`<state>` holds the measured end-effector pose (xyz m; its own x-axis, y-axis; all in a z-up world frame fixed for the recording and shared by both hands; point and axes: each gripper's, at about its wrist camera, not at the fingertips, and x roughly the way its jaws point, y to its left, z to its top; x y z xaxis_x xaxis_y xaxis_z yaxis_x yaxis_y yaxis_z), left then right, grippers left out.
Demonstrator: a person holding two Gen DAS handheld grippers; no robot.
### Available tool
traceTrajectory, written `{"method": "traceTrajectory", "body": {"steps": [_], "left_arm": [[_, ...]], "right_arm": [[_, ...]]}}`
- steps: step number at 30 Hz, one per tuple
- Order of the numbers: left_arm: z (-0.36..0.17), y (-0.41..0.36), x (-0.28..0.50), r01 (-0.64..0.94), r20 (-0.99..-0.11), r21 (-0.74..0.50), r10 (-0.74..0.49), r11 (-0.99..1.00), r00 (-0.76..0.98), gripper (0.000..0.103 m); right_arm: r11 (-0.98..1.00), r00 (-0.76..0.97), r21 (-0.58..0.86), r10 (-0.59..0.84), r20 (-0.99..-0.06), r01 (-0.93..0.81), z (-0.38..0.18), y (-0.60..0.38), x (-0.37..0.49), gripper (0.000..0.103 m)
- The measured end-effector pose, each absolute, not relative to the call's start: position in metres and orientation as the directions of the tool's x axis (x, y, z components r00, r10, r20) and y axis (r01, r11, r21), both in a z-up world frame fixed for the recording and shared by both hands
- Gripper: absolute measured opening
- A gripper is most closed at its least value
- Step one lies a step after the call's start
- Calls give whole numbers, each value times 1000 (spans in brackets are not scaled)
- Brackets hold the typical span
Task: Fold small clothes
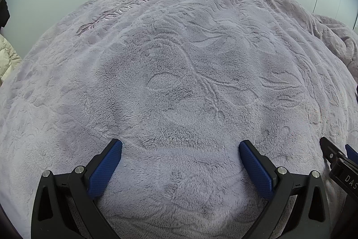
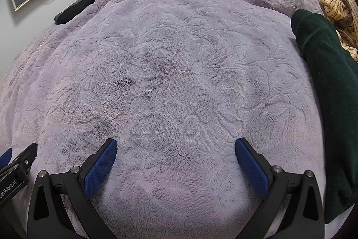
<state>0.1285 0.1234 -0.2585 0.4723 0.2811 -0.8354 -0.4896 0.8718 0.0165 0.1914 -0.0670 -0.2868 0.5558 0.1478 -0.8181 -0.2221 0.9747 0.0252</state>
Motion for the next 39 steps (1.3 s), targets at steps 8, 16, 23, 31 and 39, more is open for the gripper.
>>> {"method": "traceTrajectory", "body": {"steps": [8, 16, 23, 31, 39], "left_arm": [[-258, 123, 129, -490, -835, 16, 281, 872, 472, 103], [-258, 123, 129, -490, -836, 16, 281, 872, 472, 103], [-258, 123, 129, -490, -836, 17, 281, 872, 472, 103], [-258, 123, 129, -490, -836, 17, 281, 872, 472, 103], [-258, 123, 129, -490, -836, 17, 281, 872, 472, 103]], "right_arm": [[975, 556, 25, 148, -818, -222, -287, -67, 191, 103], [975, 556, 21, 145, -818, -222, -286, -68, 193, 103], [975, 549, 11, 135, -825, -223, -285, -61, 190, 103], [975, 558, 14, 139, -818, -223, -284, -62, 186, 103], [975, 559, 7, 134, -818, -223, -283, -63, 185, 103]]}}
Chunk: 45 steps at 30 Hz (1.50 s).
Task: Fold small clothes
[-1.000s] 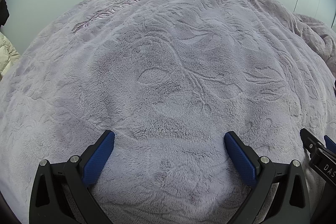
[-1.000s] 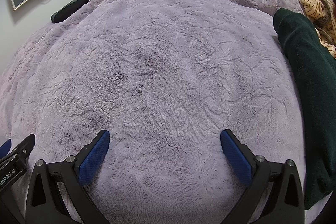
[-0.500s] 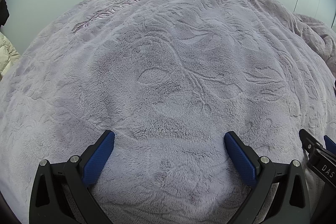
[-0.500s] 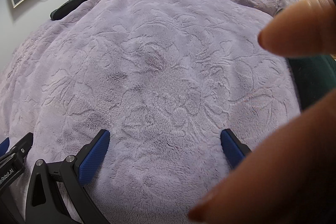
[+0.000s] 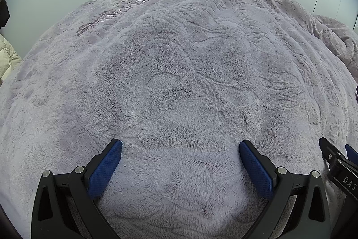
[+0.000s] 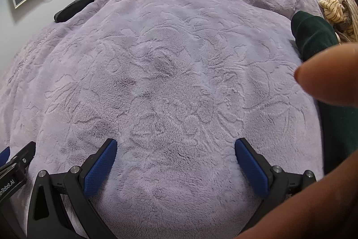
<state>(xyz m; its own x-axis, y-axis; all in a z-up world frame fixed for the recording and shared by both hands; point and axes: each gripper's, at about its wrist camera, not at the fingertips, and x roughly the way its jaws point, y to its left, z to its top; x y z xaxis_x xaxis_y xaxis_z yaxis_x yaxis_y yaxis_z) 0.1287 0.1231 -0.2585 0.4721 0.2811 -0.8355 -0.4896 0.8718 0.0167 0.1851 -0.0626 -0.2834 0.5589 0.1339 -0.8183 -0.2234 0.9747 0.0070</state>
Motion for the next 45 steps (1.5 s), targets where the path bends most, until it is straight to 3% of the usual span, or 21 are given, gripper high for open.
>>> {"method": "traceTrajectory", "body": {"steps": [45], "left_arm": [[-259, 123, 129, -489, -836, 17, 281, 872, 472, 103]], "right_arm": [[974, 557, 14, 140, -819, -224, -284, -62, 187, 103]]}}
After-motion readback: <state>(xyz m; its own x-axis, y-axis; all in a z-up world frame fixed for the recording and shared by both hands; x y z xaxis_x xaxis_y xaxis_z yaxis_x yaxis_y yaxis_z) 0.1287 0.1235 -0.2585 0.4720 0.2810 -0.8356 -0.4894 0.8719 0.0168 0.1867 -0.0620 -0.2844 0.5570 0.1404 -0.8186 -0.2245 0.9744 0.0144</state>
